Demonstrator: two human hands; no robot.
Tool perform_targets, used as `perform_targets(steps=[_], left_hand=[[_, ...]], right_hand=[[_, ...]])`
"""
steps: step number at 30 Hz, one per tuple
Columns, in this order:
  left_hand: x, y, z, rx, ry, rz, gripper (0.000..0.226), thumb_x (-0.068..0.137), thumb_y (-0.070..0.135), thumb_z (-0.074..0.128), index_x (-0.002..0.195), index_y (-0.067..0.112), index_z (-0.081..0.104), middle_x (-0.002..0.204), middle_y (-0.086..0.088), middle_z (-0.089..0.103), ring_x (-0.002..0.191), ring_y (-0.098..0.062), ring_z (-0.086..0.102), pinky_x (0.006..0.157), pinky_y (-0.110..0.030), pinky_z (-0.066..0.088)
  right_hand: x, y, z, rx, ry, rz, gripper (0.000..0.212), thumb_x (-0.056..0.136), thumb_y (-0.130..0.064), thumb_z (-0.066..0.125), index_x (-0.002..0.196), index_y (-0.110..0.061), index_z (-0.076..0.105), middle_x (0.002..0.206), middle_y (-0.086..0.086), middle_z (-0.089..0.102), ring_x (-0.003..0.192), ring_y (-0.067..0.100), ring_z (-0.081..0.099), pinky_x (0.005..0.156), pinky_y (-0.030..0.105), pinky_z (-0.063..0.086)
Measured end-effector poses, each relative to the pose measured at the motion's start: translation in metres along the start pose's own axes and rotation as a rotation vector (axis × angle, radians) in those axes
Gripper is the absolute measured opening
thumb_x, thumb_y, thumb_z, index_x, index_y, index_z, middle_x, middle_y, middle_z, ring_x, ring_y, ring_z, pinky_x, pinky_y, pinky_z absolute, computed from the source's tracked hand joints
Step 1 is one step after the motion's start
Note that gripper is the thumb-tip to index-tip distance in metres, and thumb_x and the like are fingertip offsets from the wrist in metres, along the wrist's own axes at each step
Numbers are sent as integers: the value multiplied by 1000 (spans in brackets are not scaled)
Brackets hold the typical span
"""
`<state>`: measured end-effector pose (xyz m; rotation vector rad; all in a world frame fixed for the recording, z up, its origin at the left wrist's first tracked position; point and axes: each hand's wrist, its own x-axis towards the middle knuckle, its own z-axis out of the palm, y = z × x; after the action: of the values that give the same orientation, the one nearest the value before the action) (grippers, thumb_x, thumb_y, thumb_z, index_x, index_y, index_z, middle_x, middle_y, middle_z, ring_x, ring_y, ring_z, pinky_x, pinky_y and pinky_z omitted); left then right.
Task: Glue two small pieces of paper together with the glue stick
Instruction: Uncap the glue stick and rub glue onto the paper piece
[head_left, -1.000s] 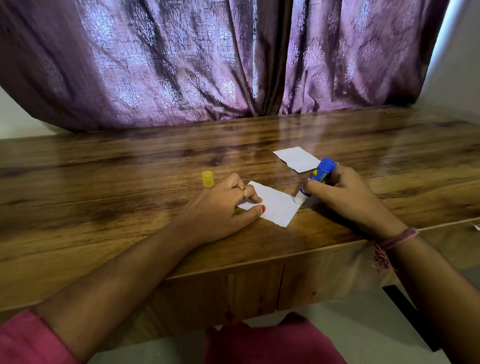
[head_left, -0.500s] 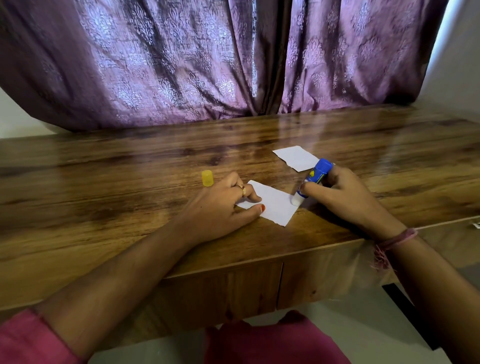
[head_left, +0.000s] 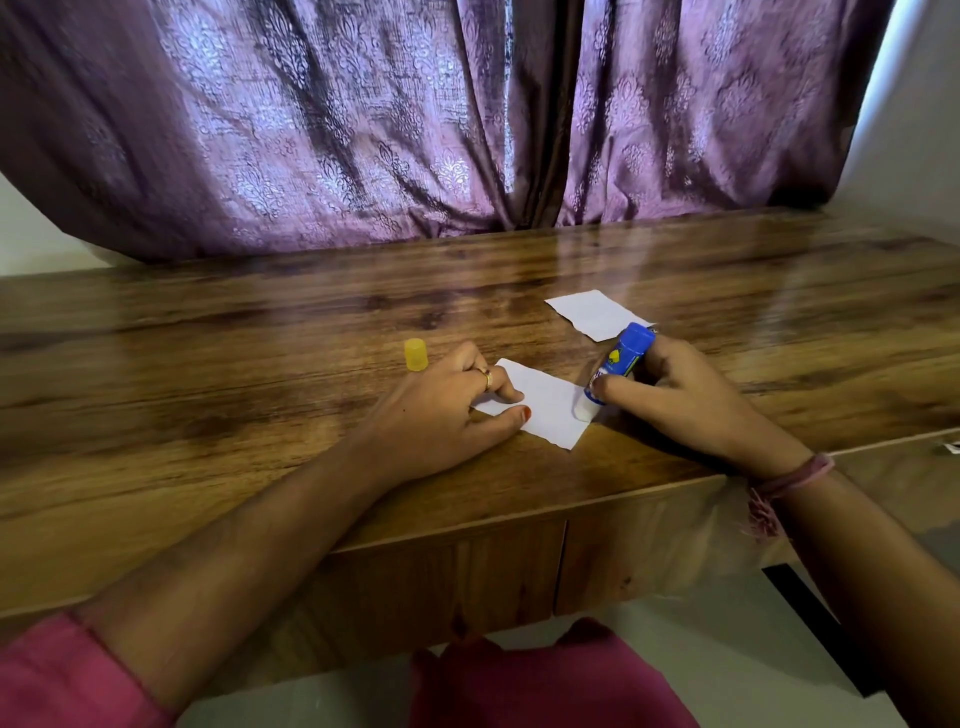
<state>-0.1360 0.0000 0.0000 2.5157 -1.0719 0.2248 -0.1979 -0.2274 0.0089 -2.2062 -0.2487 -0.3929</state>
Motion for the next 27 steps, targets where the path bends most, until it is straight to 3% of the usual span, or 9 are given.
perform_targets(steps=[7,10,12,16,20,24,27], left_hand=[[-1,1,0,-13,9,4,35,89,53,49,112,30,64,103,14,46,88,-3,51,73,-34,50],[-1,1,0,-10,12,-4,34,88,54,49,110,33,64,101,17,46,82,0,50,69,-28,48],[-1,1,0,-10,13,-2,33,88,55,49,109,34,63,101,17,45,82,2,50,67,-25,46],[0,0,0,2,8,1,33,88,55,48,109,34,62,101,16,45,81,2,49,65,-23,44],[1,0,1,4,7,-2,34,88,55,48,110,34,63,101,17,45,80,1,49,66,-25,46],[1,-2,2,2,15,-2,31,88,56,49,108,36,62,99,19,43,78,5,48,62,-20,41],[1,-2,2,-9,16,2,33,88,56,49,109,35,63,100,18,45,81,2,49,66,-24,46]], right_hand=[[-3,-3,0,-2,-44,-12,28,75,-32,63,81,-6,68,84,27,66,74,40,58,69,47,47],[-2,-3,-1,11,-40,15,13,83,-15,66,80,-2,67,86,30,65,70,37,54,71,45,46],[-2,-4,-1,13,-31,10,15,82,-20,66,80,-5,68,83,28,65,67,28,53,69,44,44],[-5,-8,0,26,-97,-5,31,75,-34,60,84,-6,68,91,30,65,87,47,59,81,58,45],[-5,-8,-1,19,-75,4,30,76,-33,62,84,-5,67,88,31,64,77,42,58,77,56,46],[-8,-13,-1,49,-143,11,10,85,-19,67,83,-8,67,90,36,60,73,26,52,76,59,44],[-7,-11,-1,40,-124,0,20,83,-24,65,87,-4,68,93,36,61,77,41,59,79,59,44]])
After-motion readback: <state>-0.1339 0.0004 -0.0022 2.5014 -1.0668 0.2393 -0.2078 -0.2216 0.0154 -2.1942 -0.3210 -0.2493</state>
